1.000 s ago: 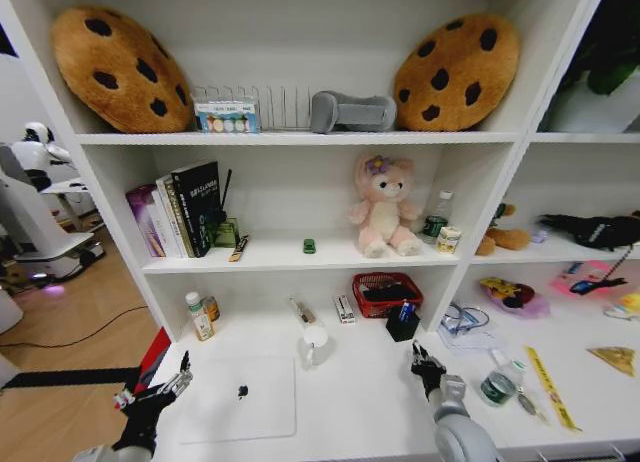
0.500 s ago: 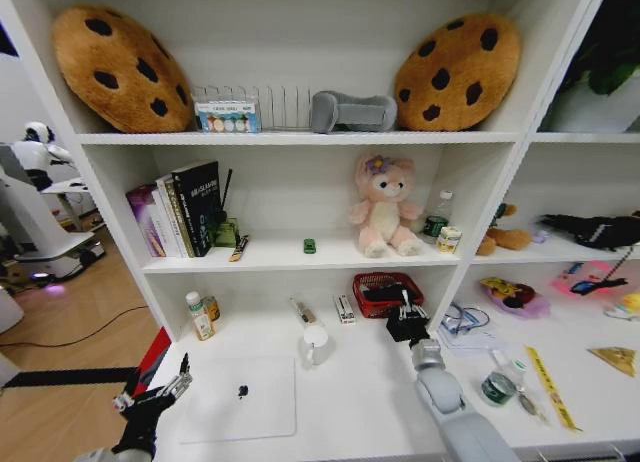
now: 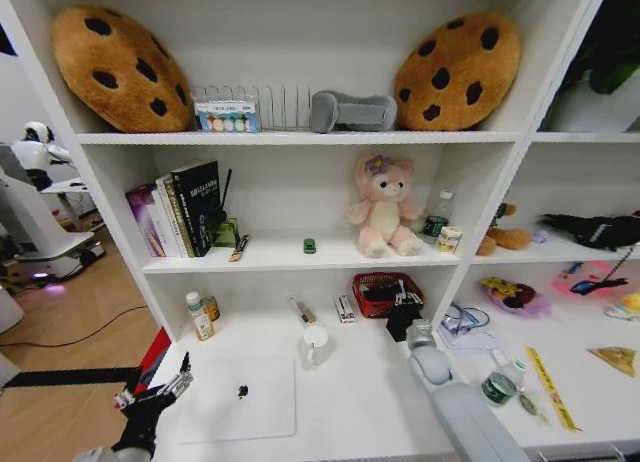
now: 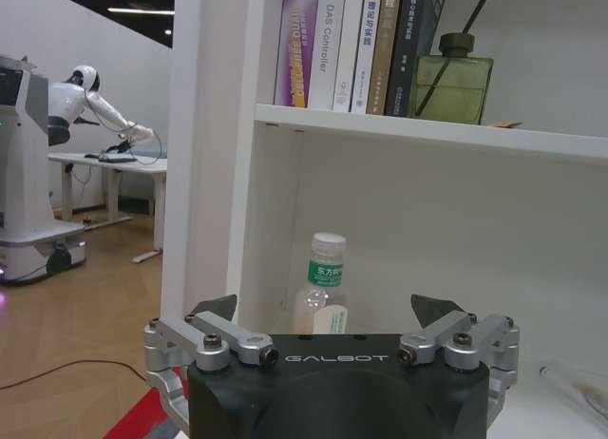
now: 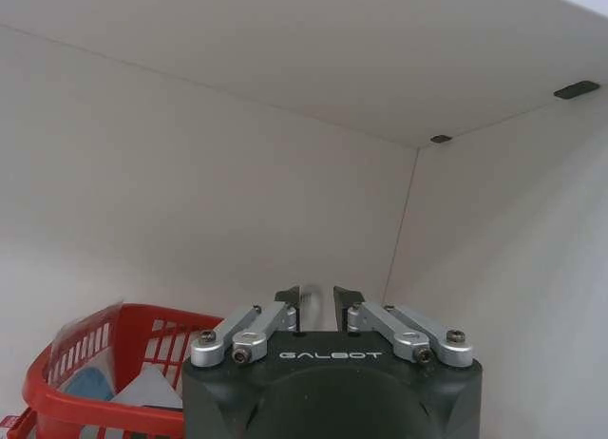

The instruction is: Organize the objects on the table.

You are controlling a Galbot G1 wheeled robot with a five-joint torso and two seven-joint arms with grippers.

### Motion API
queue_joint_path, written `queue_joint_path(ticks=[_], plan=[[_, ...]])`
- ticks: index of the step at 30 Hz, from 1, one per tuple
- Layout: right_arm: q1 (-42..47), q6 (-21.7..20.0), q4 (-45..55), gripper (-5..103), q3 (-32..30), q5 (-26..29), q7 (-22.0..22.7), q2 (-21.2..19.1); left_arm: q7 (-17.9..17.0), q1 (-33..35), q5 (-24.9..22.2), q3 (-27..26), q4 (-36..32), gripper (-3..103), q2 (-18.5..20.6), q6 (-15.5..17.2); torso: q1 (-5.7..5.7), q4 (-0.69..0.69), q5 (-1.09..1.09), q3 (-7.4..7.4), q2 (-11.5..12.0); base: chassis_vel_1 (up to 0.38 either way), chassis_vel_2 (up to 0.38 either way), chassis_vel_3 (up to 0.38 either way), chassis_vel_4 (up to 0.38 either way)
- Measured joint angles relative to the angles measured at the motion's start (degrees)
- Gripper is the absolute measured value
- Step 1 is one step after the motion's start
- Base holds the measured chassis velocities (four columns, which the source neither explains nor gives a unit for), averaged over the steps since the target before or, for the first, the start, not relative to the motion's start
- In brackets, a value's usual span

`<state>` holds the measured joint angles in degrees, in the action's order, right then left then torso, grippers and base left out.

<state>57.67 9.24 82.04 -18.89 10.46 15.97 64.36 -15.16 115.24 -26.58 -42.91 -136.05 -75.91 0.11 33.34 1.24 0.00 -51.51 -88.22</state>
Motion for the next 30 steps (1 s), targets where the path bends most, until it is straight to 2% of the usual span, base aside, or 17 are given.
queue_joint_path(ticks=[3,5,6,8,9,11,12,14,15,18,20,21,22,24,30], plan=[[-0.3,0.2,-0.4,25,0.5,-0.1,0.2,0.3,0.0,-0.6,-0.8,-0.3,0.0,100,0.2,0.2,0.00,0.00,0.00,0.00,0.0,0.000,0.000,0.000,0.000],[-0.2,0.1,-0.1,33,0.4,-0.1,0.3,0.3,-0.1,-0.6,-1.0,-0.3,0.1,100,0.3,0.2,0.00,-0.01,0.00,0.00,0.0,0.000,0.000,0.000,0.000],[-0.2,0.1,-0.1,33,0.4,-0.1,0.3,0.3,-0.1,-0.6,-1.0,-0.3,0.1,100,0.3,0.2,0.00,-0.01,0.00,0.00,0.0,0.000,0.000,0.000,0.000],[0.5,-0.2,0.8,44,0.1,0.1,0.8,0.0,-0.1,-0.6,-1.1,-0.4,0.1,100,0.3,0.2,0.00,-0.01,0.00,0.00,0.0,0.000,0.000,0.000,0.000],[0.5,-0.2,0.8,44,0.1,0.1,0.8,0.0,-0.1,-0.6,-1.1,-0.4,0.1,100,0.3,0.2,0.00,-0.01,0.00,0.00,0.0,0.000,0.000,0.000,0.000],[2.0,-0.4,3.0,55,-0.6,0.2,1.3,-0.5,-0.1,-0.7,-1.1,-0.2,0.1,100,0.2,0.2,0.00,-0.01,0.00,0.00,0.0,0.000,0.000,0.000,0.000],[2.0,-0.4,3.0,55,-0.6,0.2,1.3,-0.5,-0.1,-0.7,-1.1,-0.2,0.1,100,0.2,0.2,0.00,-0.01,0.00,0.00,0.0,0.000,0.000,0.000,0.000],[5.3,-1.0,7.2,66,-1.3,0.8,1.5,-1.2,-0.1,-0.7,-0.9,0.0,0.1,100,0.0,0.2,0.00,-0.01,0.00,0.00,0.0,0.000,0.000,0.000,0.000],[5.3,-1.0,7.2,66,-1.3,0.8,1.5,-1.2,-0.1,-0.7,-0.9,0.0,0.1,100,0.0,0.2,0.00,-0.01,0.00,0.00,0.0,0.000,0.000,0.000,0.000],[13.4,-1.5,15.9,82,-2.8,1.7,0.8,-1.5,-0.1,-0.7,-0.8,0.1,-0.1,100,-0.1,0.2,0.00,0.02,0.01,0.01,0.0,0.000,0.000,0.000,0.000],[14.1,-1.5,16.6,82,-2.9,1.7,0.7,-1.5,-0.1,-0.6,-0.8,0.0,-0.2,100,-0.1,0.2,0.00,0.01,0.01,0.01,0.0,0.000,0.000,0.000,0.000],[17.7,-1.4,20.1,92,-3.6,2.0,0.5,-1.2,-0.1,-0.5,-0.8,0.0,-0.5,100,0.0,0.2,0.00,0.01,0.00,0.01,0.0,0.000,0.000,0.000,0.000],[17.7,-1.4,20.1,92,-3.6,2.0,0.5,-1.2,-0.1,-0.5,-0.8,0.0,-0.5,100,0.0,0.2,0.00,0.01,0.00,0.01,0.0,0.000,0.000,0.000,0.000],[24.4,-1.2,25.7,99,-5.5,1.9,-1.0,-0.5,0.0,-0.3,-0.6,-0.3,-0.9,100,0.1,-0.1,0.00,0.00,0.01,0.01,0.0,0.000,0.000,0.000,0.000],[35.1,-0.3,34.4,100,-8.4,1.7,-2.5,1.5,0.3,-0.2,-0.1,-0.4,-1.2,100,-0.5,-0.9,-0.01,-0.01,0.00,0.02,0.0,0.000,0.000,0.000,0.000]])
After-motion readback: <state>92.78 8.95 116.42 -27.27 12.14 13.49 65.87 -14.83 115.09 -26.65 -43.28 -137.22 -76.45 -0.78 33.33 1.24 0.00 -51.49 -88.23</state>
